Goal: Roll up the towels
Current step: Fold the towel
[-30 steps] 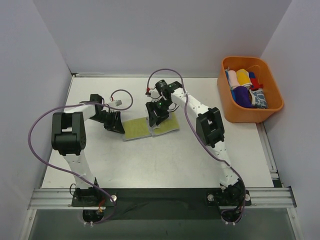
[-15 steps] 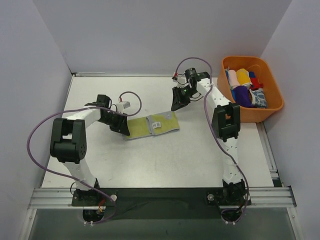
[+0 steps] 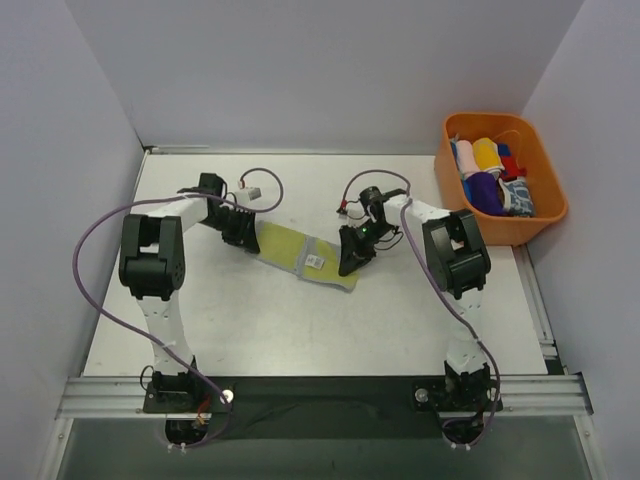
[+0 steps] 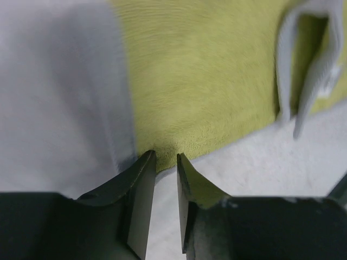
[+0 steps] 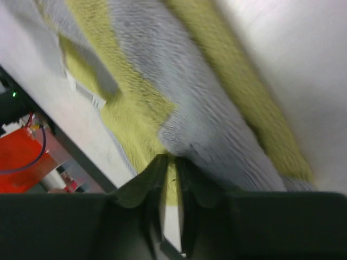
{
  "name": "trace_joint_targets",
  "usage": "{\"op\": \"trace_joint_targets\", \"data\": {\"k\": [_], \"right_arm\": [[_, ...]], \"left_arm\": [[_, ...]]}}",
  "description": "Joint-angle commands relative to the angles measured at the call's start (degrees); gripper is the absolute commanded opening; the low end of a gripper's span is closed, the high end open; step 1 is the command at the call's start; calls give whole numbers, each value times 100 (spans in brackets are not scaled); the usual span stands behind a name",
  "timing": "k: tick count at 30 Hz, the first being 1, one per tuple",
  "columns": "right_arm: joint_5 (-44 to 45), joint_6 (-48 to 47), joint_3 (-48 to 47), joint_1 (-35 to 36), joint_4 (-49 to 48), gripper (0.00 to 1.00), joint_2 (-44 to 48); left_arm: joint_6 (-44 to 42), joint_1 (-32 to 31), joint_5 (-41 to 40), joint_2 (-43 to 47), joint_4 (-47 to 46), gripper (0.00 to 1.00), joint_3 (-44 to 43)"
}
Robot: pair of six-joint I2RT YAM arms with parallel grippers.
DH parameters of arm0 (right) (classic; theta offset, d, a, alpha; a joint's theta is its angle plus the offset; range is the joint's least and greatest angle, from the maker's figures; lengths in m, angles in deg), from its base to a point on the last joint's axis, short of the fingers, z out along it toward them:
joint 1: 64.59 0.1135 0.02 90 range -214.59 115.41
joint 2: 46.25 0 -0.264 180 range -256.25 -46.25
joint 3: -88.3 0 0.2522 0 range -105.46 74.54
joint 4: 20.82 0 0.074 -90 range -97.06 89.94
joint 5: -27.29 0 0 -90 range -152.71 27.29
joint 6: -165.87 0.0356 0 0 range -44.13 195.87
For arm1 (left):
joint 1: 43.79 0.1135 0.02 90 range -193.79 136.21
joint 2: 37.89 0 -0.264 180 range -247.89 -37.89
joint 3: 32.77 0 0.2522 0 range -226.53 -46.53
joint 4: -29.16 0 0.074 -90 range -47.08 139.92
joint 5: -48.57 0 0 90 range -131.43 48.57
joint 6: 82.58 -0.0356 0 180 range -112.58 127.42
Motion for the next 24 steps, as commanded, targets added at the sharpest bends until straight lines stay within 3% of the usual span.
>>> {"op": "trace_joint_targets", "data": {"k": [1,3,4,6,10,11,17,24], "right_arm": [[-544,211,790,568,-231,18,887],[-999,238,914,709,-293,32,1170],[-1115,238,888,744,-285,33,1389],[-1152,291,809,614,-276,34,1575],[-793,396,599,-98,-311,35,1612],[-548,379,537,-299,-320,35,1524],[-307,466,-43,-337,-355,36,522],[-694,748,70,-82,-680,34,64]], "left_arm": [[-452,80,-551,-806,-147,35,-1320],[-469,19,-594,-1194,46,40,-2023],[-522,10,-568,-1240,239,41,-2566],[-619,18,-489,-1119,389,44,-2843],[-637,54,-288,-461,425,44,-2266],[-541,27,-235,-336,390,44,-1768],[330,-175,-129,-36,-462,42,-446],[427,-193,-287,-439,-673,41,-716]]}}
